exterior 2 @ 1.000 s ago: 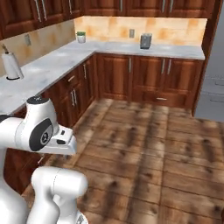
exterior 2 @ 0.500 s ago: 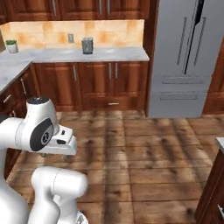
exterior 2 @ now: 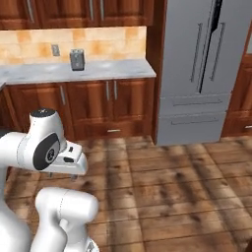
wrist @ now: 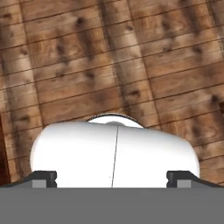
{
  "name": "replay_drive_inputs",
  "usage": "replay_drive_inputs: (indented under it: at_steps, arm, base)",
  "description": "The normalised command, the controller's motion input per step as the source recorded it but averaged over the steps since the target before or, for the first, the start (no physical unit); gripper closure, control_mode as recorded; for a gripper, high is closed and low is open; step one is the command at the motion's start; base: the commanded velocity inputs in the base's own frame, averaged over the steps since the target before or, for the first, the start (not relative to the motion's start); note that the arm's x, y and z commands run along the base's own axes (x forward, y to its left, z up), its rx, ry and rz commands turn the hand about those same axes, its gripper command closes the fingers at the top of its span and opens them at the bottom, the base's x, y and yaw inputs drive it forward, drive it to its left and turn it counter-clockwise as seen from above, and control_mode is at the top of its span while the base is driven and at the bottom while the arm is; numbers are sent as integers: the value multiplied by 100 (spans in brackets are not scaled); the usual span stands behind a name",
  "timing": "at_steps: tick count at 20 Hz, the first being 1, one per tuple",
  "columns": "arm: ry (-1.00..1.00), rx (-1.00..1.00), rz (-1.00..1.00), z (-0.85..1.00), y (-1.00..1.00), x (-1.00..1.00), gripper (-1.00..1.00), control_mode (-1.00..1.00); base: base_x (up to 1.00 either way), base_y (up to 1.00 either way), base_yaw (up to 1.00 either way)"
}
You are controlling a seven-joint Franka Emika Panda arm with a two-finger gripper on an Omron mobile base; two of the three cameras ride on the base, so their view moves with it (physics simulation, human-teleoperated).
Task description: Four empty soda cans are scattered around the kitchen. Gather all the cans and cluster them next to the stove for recycling.
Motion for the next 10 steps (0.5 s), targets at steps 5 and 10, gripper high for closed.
replay_drive_inputs:
  at_steps: [5,10]
  arm:
    - [0,0,0,0,0,0,-100,100]
    - [0,0,0,0,0,0,-100,100]
  base:
    - [100,-3,-33]
    - [77,-12,-65]
